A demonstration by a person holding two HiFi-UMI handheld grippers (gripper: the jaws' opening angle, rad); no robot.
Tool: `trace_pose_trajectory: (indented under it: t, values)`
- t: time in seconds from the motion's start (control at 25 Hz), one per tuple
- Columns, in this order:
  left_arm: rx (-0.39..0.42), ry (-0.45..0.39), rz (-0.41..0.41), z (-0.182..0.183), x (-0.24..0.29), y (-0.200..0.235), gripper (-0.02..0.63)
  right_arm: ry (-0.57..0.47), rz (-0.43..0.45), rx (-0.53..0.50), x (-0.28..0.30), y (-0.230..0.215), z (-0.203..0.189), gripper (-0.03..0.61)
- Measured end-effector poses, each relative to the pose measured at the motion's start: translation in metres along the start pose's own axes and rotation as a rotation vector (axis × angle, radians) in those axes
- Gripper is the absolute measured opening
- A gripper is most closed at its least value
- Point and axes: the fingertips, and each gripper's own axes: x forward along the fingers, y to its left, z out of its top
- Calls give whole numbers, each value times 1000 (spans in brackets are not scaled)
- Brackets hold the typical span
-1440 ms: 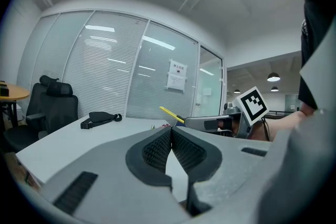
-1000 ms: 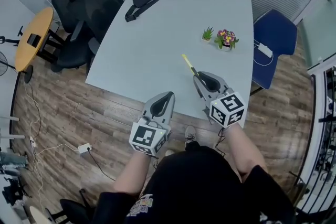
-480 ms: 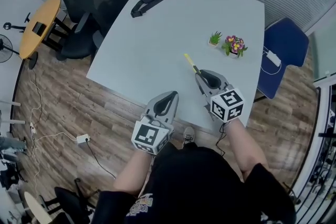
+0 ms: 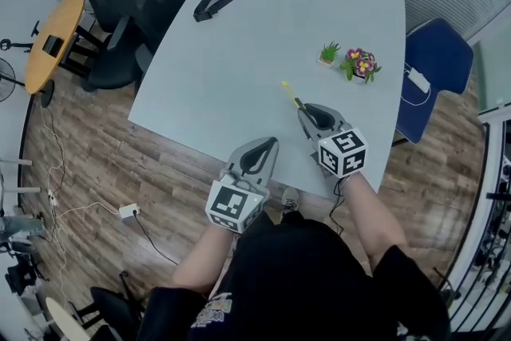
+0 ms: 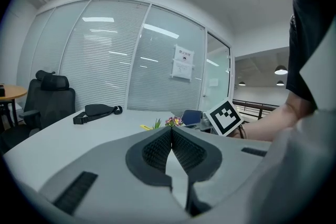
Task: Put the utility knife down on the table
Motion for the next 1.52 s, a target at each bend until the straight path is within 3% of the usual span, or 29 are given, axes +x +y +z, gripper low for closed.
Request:
trace_pose_trajectory:
  t: [0.68, 1.04, 1.52]
  values:
    - [-62, 60, -165, -17, 22, 36, 5, 206, -134, 82, 53, -23, -78, 69]
    - [-97, 94, -198, -35, 17, 52, 5, 321, -189, 91, 71, -29, -121, 69]
    - [-114, 117, -231, -48, 5, 65, 5, 426, -261, 89, 81, -30, -149, 69]
